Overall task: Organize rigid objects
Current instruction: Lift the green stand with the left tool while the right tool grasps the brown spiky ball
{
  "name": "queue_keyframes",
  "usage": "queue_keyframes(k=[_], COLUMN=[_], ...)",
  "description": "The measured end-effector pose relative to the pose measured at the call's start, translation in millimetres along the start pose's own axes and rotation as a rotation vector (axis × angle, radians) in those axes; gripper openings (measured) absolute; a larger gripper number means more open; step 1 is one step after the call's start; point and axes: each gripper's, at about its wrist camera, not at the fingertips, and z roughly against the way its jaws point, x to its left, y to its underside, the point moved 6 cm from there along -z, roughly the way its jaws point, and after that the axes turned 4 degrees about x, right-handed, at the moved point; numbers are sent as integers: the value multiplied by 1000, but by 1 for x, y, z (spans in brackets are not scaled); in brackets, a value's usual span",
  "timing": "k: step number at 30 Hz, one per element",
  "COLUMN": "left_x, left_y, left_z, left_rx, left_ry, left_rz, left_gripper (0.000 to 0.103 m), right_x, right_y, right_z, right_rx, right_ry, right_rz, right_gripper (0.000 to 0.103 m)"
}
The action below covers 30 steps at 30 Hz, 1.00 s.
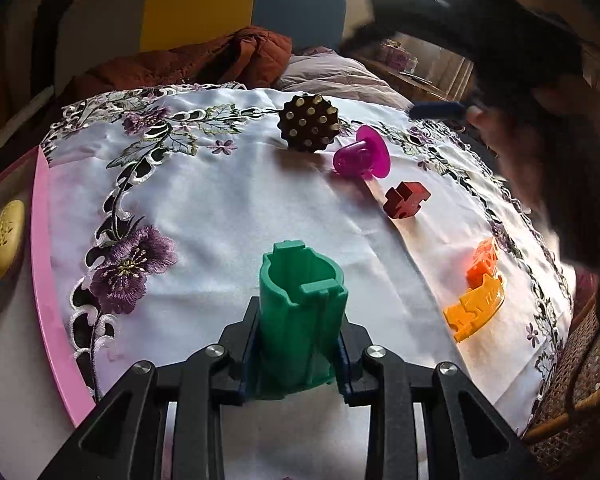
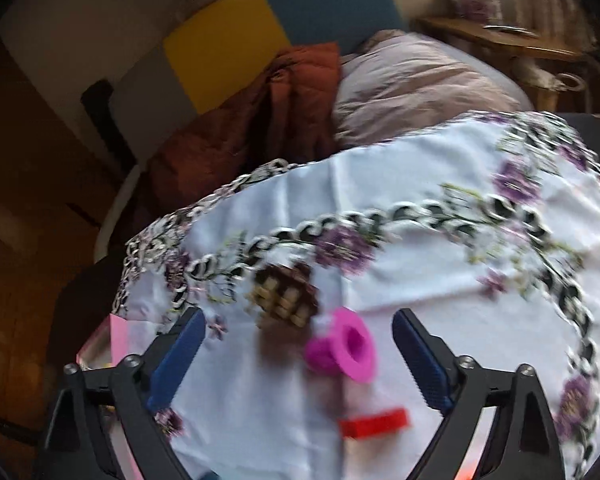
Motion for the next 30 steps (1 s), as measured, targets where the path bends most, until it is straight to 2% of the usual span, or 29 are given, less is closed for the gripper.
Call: queue_keyframes(k=[4, 8, 9, 10, 11, 12, 18, 22, 30], left_x=[1, 1, 1, 1, 0, 0, 0, 2, 4], left_y=[-1, -2, -2, -2, -2, -2, -1, 0, 8], left_z=[0, -2, -2, -2, -2, -2, -2, 0, 11], left_rx=[3, 2, 1, 1, 1, 1, -5, -5, 10], left_ry=[16, 21, 21, 21, 21, 22, 21, 24, 8], left_rz=[15, 21, 22, 22, 21, 20, 15, 20, 20], left_gripper=[31, 31, 31, 31, 31, 31, 31, 30, 30], right_x=[25, 31, 32, 32, 32, 31, 49, 55, 54], right_y=[-16, -16, -15, -13, -9, -8, 3, 18, 81], right_z=[-33, -74, -84, -91, -99, -102, -80, -52, -23], right_rx=[63, 161, 175, 184, 203, 212, 149, 129, 152], right_ry=[53, 136, 154, 170, 199, 220, 189, 123, 63], right_rz=[97, 164, 177, 192, 215, 222, 304, 327, 390], right_gripper=[103, 103, 97, 86, 65, 64, 63, 64, 64])
